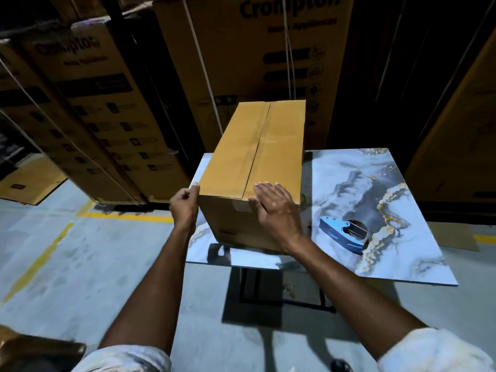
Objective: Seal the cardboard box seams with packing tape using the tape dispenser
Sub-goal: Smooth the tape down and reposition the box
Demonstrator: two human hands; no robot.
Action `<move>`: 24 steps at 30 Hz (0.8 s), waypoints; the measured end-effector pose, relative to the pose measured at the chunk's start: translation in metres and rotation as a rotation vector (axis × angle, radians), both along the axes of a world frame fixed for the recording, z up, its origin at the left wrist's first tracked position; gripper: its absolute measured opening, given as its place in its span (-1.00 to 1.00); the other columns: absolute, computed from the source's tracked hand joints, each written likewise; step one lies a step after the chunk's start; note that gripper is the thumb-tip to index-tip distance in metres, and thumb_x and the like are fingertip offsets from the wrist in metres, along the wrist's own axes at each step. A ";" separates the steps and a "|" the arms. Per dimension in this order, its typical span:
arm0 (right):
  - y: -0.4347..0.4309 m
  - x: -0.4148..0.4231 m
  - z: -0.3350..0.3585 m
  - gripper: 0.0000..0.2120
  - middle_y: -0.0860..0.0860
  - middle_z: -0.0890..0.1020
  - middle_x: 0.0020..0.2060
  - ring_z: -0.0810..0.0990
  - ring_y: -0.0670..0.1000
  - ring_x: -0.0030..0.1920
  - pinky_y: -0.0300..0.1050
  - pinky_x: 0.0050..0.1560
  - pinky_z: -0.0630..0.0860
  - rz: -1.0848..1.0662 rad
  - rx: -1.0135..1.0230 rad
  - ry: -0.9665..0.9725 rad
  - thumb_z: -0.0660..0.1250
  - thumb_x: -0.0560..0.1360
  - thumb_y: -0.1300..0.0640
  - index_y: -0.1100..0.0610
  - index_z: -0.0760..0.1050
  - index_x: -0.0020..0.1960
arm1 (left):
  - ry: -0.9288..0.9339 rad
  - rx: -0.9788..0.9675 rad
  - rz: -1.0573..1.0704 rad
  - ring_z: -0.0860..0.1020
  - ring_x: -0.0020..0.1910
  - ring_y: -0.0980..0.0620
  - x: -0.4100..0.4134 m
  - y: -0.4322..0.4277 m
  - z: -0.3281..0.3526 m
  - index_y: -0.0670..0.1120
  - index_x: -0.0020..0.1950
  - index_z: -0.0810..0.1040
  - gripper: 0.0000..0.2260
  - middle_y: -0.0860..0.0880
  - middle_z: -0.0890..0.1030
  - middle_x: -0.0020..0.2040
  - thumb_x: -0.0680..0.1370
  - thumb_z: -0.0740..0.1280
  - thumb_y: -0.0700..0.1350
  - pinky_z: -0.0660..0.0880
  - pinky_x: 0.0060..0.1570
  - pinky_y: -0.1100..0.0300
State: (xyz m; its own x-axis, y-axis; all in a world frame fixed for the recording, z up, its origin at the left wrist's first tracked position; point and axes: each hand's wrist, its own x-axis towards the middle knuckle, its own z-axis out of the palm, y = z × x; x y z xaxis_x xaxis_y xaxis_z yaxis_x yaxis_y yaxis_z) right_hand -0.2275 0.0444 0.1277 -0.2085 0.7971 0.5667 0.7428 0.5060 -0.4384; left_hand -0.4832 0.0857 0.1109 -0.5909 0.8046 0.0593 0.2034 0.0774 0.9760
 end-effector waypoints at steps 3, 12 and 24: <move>0.013 -0.023 -0.008 -0.62 0.14 0.60 0.30 0.56 0.13 0.34 0.07 0.50 0.26 -0.031 -0.035 -0.069 0.42 0.55 0.15 0.17 0.54 0.35 | -0.014 0.024 -0.107 0.41 -0.28 0.03 -0.007 -0.008 0.001 -0.31 -0.19 0.53 -0.54 -0.10 0.46 -0.31 0.60 0.40 0.10 0.37 -0.23 0.11; 0.008 -0.027 -0.045 -0.27 0.11 0.38 0.51 0.27 0.10 0.55 0.11 0.56 0.15 -0.139 0.171 -0.239 0.41 0.41 0.46 0.16 0.34 0.53 | 0.205 0.100 -0.335 0.68 -0.07 0.08 -0.033 -0.020 0.004 -0.08 0.04 0.75 -0.87 0.02 0.73 -0.05 0.61 0.43 -0.08 0.65 0.04 -0.05; 0.019 -0.089 0.010 -0.62 0.10 0.56 0.36 0.45 0.11 0.44 0.00 0.51 0.19 -0.063 -0.002 -0.200 0.28 0.63 -0.02 0.12 0.54 0.38 | 1.022 0.392 -0.630 0.56 0.06 -0.10 -0.045 0.004 0.040 -0.09 0.13 0.73 -0.63 -0.07 0.63 0.02 0.63 0.23 0.11 0.43 -0.01 0.04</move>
State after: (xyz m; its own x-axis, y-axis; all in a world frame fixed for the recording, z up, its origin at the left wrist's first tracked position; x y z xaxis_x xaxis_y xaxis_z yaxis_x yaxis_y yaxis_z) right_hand -0.3160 0.0636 0.1378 -0.2665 0.8132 0.5174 0.8453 0.4552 -0.2799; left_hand -0.5287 0.0899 0.1511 0.3441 0.7540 0.5595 0.7732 -0.5656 0.2868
